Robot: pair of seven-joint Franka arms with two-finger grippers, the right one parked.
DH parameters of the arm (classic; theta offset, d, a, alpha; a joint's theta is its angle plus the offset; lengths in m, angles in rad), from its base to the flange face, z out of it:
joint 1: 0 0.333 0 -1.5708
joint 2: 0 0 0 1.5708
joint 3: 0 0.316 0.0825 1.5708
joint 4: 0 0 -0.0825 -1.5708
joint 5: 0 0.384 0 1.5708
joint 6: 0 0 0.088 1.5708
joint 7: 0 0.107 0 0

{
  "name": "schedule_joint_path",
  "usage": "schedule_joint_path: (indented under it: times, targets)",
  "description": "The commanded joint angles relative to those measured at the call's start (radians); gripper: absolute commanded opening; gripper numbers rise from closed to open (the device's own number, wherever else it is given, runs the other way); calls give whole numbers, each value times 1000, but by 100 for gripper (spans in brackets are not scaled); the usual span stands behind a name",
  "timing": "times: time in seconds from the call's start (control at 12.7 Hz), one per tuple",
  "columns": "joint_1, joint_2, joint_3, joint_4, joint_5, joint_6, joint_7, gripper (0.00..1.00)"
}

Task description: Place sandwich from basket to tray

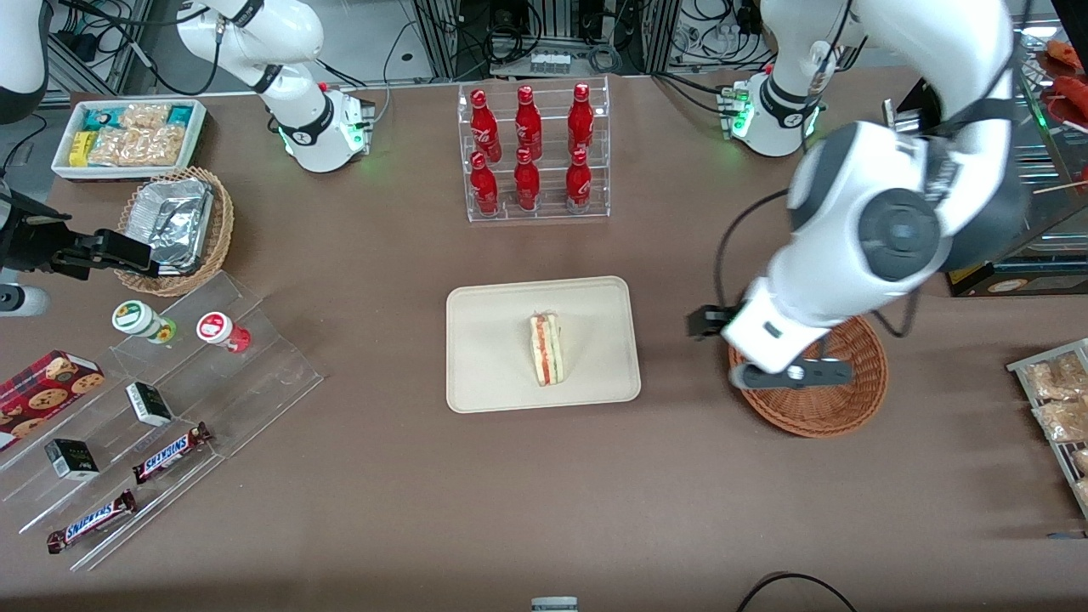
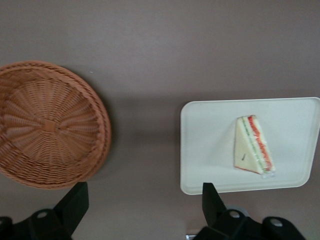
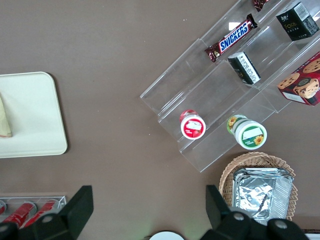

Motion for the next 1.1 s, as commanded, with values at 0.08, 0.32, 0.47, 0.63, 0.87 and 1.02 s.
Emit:
schedule_joint_path:
  times: [0.08,0.32,0.47,0.63,0.87,1.02]
  targets:
    - [72,-70,-8,-52,0,-64,113,100]
    - [178,-146,-8,-127,3,-69,257,100]
    - [211,-171,-8,-144,3,-84,273,100]
    - [232,-191,-8,-153,3,-115,273,100]
    - [266,-244,-13,-228,2,-116,302,100]
    - [281,-283,-13,-271,2,-121,316,100]
